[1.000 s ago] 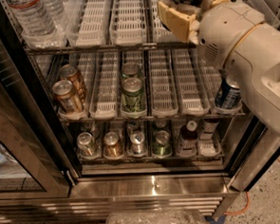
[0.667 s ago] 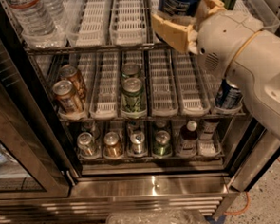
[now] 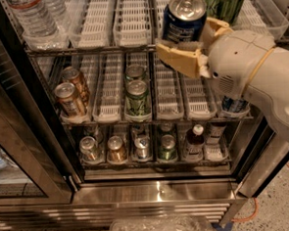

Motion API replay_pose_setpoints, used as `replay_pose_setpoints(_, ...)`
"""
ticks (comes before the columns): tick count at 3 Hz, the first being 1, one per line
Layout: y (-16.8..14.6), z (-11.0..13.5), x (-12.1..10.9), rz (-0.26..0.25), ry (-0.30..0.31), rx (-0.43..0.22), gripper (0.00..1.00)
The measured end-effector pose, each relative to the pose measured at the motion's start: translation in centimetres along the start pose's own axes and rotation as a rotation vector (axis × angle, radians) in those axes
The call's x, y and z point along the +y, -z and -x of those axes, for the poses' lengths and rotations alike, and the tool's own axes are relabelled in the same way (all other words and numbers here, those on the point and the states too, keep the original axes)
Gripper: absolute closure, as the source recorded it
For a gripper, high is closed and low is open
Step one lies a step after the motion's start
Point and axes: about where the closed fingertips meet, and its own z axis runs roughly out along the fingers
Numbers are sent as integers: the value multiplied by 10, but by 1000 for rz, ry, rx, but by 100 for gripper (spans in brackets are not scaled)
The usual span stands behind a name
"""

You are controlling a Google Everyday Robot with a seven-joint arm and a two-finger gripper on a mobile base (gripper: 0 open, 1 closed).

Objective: Pick pepsi can from top shelf of fridge

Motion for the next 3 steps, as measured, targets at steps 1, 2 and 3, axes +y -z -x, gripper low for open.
replay_pose_setpoints(1,8,-24,7,42,2,53,100)
replay_pose_setpoints(2,17,-38,16,147,-6,113,100)
replay_pose_setpoints(3,33,-54,20,278,-45,192,100)
